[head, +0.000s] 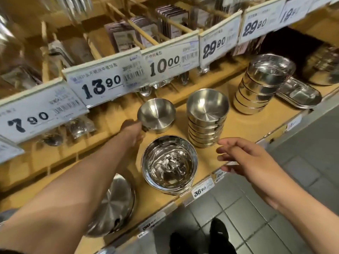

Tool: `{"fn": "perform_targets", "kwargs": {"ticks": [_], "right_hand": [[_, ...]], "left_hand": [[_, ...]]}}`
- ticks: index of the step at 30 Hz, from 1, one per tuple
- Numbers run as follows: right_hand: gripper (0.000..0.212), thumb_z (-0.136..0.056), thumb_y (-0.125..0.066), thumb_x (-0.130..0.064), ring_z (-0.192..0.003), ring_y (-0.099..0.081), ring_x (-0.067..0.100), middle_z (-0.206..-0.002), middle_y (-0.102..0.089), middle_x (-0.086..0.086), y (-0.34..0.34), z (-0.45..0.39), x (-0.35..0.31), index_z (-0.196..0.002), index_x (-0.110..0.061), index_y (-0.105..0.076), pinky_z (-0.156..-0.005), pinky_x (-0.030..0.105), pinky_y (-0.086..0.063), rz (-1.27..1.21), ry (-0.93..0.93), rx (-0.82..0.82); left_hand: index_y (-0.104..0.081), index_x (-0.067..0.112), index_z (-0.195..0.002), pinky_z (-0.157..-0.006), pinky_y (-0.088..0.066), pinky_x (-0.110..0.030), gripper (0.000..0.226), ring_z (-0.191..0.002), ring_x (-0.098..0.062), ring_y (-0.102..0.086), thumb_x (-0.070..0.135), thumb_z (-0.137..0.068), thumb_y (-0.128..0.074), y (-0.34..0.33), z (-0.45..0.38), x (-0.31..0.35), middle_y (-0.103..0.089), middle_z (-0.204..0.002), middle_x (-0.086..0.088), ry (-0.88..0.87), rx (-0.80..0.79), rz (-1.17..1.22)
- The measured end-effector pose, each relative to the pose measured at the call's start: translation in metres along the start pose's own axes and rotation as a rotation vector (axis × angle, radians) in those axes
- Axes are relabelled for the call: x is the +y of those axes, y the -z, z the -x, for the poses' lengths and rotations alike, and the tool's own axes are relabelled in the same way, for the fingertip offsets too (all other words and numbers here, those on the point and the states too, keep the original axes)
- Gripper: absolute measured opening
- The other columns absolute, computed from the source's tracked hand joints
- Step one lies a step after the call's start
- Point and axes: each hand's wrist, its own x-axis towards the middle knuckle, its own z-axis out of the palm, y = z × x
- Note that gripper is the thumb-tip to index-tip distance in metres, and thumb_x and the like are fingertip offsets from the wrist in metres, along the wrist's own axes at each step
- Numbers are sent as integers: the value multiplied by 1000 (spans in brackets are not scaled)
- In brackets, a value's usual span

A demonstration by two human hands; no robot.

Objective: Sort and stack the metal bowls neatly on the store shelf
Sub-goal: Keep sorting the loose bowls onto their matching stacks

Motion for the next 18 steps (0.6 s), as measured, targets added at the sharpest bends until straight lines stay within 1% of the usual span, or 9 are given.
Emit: {"fn": "perform_targets", "kwargs": {"ticks": [3,6,8,10,14,15,16,17,18], "right_hand": [[20,-100,-57,-13,-82,-72,8,-94,-76,-1,3,4,8,-106,-21,-74,-66,21,-59,32,-37,23],[22,-101,-54,-11,-81,-72,6,-96,-75,1,6,8,15,-108,-19,-73,-64,19,-57,36,-71,45],[22,-101,-53,-9,-80,-72,5,-95,-75,1,8,10,16,-107,-18,-72,-64,18,-56,46,-87,44],[23,-101,-52,-8,-80,-72,5,-95,-74,1,10,11,13,-107,-17,-72,-63,18,-56,59,-101,44],[24,-102,-50,-6,-78,-72,4,-99,-73,5,15,15,0,-108,-14,-71,-62,18,-57,76,-90,48],[24,-102,-49,-6,-77,-72,4,-99,-73,6,15,16,-4,-109,-13,-71,-62,18,-58,70,-82,42],[23,-103,-49,-6,-76,-71,4,-100,-72,6,14,17,-9,-109,-12,-70,-63,19,-59,63,-72,30],[22,-103,-49,-7,-76,-71,6,-99,-72,6,13,19,-15,-109,-12,-70,-63,20,-59,54,-60,14],[21,-103,-50,-7,-77,-70,7,-99,-71,6,12,21,-20,-108,-11,-70,-65,22,-59,43,-47,-5]], "left_hand": [[-52,8,-134,-89,-60,-35,39,-77,-16,-65,13,-98,-63,-2,-5,3,-64,-122,-15,22,-116,15],[-48,1,-138,-96,-55,-35,41,-96,-24,-67,5,-99,-58,-5,-3,3,-61,-131,-21,37,-143,33],[-44,-1,-141,-88,-54,-30,41,-114,-29,-65,0,-101,-51,-6,3,3,-58,-134,-22,84,-137,29],[-42,1,-142,-83,-53,-32,41,-119,-30,-62,-4,-101,-45,-4,13,4,-58,-128,-20,136,-133,37],[-43,1,-141,-96,-53,-42,46,-130,-36,-54,-12,-97,-38,24,33,4,-52,-140,-19,146,-108,175],[-45,1,-137,-91,-56,-40,41,-128,-36,-56,-11,-99,-38,34,42,5,-56,-135,-20,140,-104,209],[-48,2,-132,-79,-60,-37,35,-121,-37,-61,-10,-100,-37,43,53,5,-60,-123,-19,123,-102,243],[-49,2,-131,-62,-61,-36,34,-105,-36,-69,-9,-102,-36,52,64,6,-61,-107,-18,105,-95,268],[-50,3,-129,-50,-59,-37,32,-82,-33,-74,-8,-102,-35,61,76,6,-59,-95,-16,90,-88,286]]}}
